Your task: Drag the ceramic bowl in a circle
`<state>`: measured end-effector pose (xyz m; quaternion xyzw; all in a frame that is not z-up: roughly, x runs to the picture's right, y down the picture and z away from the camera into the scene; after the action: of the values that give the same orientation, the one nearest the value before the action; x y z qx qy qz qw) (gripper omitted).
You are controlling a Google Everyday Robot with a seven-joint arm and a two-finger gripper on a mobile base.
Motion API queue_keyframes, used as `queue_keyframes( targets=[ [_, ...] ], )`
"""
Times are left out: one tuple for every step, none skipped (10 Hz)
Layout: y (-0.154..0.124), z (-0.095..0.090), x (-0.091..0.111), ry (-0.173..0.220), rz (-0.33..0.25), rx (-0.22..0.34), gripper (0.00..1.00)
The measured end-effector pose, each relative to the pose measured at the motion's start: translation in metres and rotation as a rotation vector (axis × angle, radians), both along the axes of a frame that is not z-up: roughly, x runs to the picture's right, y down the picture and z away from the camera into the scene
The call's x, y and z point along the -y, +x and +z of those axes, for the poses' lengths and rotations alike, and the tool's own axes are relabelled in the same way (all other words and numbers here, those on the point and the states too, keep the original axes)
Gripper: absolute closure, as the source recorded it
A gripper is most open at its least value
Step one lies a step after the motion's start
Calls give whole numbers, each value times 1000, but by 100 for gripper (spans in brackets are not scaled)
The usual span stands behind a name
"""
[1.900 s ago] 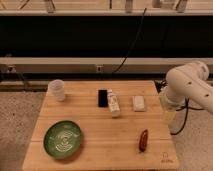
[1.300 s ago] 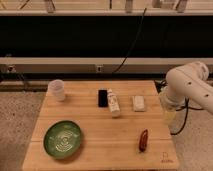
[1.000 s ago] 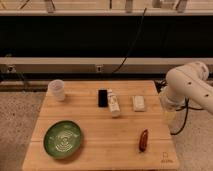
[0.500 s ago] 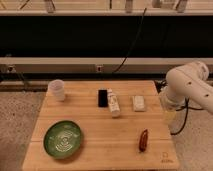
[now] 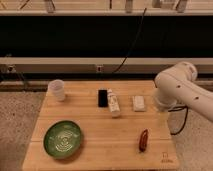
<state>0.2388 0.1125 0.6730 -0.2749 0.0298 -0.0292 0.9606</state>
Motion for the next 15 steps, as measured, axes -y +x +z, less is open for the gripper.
queue_keyframes(
  targets=[
    [-6, -2, -1, 1, -22, 3, 20],
    [-9, -4, -2, 1, -44, 7, 20],
    [-14, -6, -4, 1, -68, 12, 20],
    [-24, -7, -4, 2, -95, 20, 20],
    [-38, -7, -4, 5, -126, 30, 20],
    [-54, -8, -5, 5, -161, 42, 20],
    [-58, -9, -7, 2, -180, 45, 20],
    [-62, -10, -9, -1, -202, 54, 20],
    [-73, -10, -13, -5, -237, 69, 20],
    [-81, -10, -14, -6, -256, 80, 20],
    [-91, -9, -16, -3, -272, 93, 20],
    [-101, -11, -21, -5, -292, 102, 20],
    [-109, -12, -25, -8, -312, 112, 20],
    [-121, -14, -30, -11, -341, 128, 20],
    [-124, -15, -32, -12, -351, 132, 20]
  ],
)
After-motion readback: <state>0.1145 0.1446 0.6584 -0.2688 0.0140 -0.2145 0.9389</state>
